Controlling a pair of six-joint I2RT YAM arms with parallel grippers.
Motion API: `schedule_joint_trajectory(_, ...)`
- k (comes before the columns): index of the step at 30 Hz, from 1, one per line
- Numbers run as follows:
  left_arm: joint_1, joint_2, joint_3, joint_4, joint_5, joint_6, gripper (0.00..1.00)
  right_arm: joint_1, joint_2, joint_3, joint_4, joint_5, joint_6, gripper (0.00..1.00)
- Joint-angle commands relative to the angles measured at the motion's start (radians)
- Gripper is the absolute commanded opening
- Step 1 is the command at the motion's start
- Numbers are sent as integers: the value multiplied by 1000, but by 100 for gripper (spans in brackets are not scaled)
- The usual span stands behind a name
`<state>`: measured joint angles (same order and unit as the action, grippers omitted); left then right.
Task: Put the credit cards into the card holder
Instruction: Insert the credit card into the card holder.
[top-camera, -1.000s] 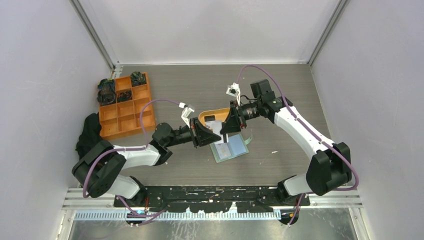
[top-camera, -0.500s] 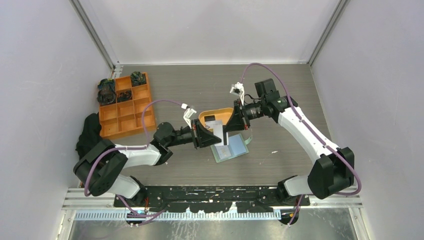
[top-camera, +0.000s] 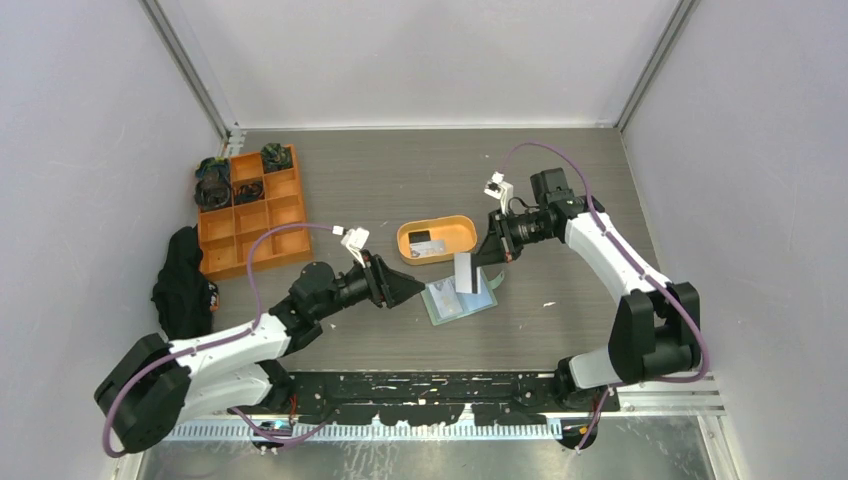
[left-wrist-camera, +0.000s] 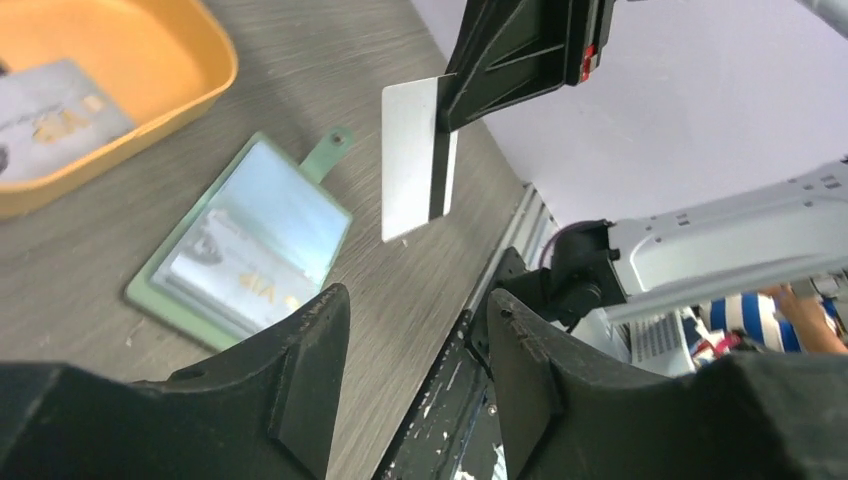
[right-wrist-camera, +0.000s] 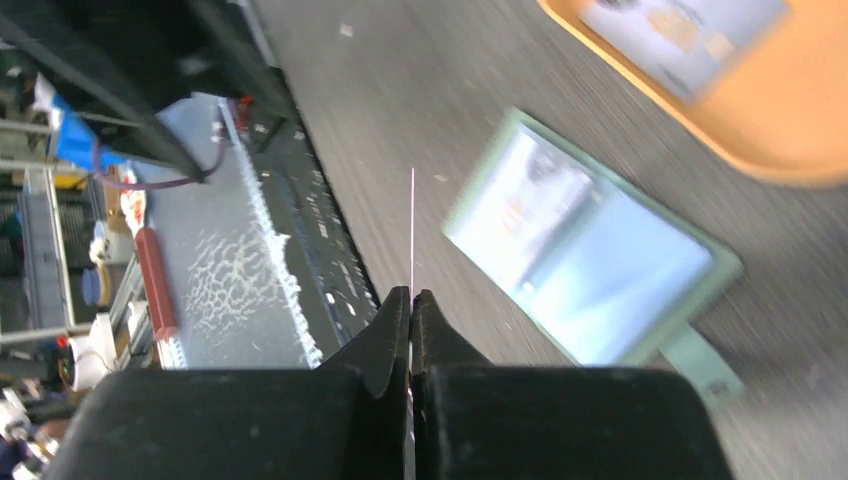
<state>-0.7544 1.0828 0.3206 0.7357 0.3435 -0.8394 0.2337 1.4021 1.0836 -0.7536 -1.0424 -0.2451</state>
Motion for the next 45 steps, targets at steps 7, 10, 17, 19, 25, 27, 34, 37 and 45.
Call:
schedule_joint_trajectory(7,-221,34,33,-398,-542,-211,49,-37,174,-41,49,216,57,1)
schedule_joint_trajectory(10,-246,135,83,-404,-580,-242,49,-37,223,-38,86,221,84,1)
schedule_joint_trajectory(17,-252,327,169,-424,-573,-305,52,-36,332,-12,80,164,85,1)
schedule_joint_trajectory(19,-251,348,176,-436,-581,-318,53,-36,342,-9,82,154,87,1)
schedule_joint_trajectory(25,-251,403,233,-534,-606,-339,54,-36,347,10,59,107,74,1)
schedule_joint_trajectory(27,-252,420,238,-538,-609,-345,53,-36,343,10,60,120,76,1)
schedule_joint_trajectory(34,-250,450,282,-613,-627,-343,50,-34,352,-9,100,128,112,1)
schedule_joint_trajectory(37,-250,455,295,-634,-631,-340,49,-31,383,-3,104,150,125,1)
schedule_joint_trajectory(45,-250,491,333,-677,-615,-333,43,-23,399,8,85,204,129,1)
